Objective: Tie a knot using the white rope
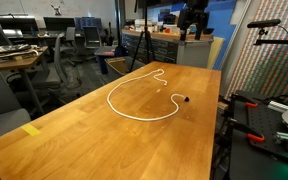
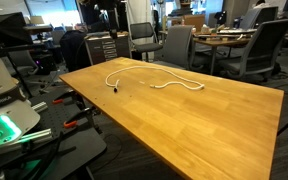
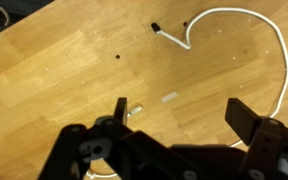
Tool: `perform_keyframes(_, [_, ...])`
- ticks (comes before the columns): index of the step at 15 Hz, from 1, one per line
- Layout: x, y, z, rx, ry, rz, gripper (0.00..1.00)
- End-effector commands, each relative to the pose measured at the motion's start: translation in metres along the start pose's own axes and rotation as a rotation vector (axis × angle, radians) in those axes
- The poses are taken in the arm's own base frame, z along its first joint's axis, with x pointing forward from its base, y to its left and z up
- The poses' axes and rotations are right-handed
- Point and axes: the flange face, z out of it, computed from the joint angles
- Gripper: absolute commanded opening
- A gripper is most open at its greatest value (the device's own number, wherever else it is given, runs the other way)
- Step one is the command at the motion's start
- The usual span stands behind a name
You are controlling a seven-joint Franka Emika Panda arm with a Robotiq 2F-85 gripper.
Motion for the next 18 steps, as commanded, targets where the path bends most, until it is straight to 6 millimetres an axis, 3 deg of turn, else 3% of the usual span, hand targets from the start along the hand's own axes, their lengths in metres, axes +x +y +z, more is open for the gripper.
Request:
perform_keyframes(1, [0.000, 0.000, 0.004, -0.003, -0.010, -0.001, 1.00])
perform_keyframes(4, [-0.003, -0.002, 0.006, -0.009, 0.001, -0.007, 1.00])
perform_keyframes(6, [0.006, -0.009, 0.017, 0.005, -0.005, 0.015, 1.00])
perform_keyframes(10, [0.074, -0.019, 0.049, 0.074, -0.005, 0.118, 1.00])
perform_keyframes(13, [0.122, -0.015, 0.078, 0.096, 0.099, 0.224, 1.00])
perform_keyframes(18, [0.202, 0.018, 0.155, -0.025, 0.190, 0.358, 1.00])
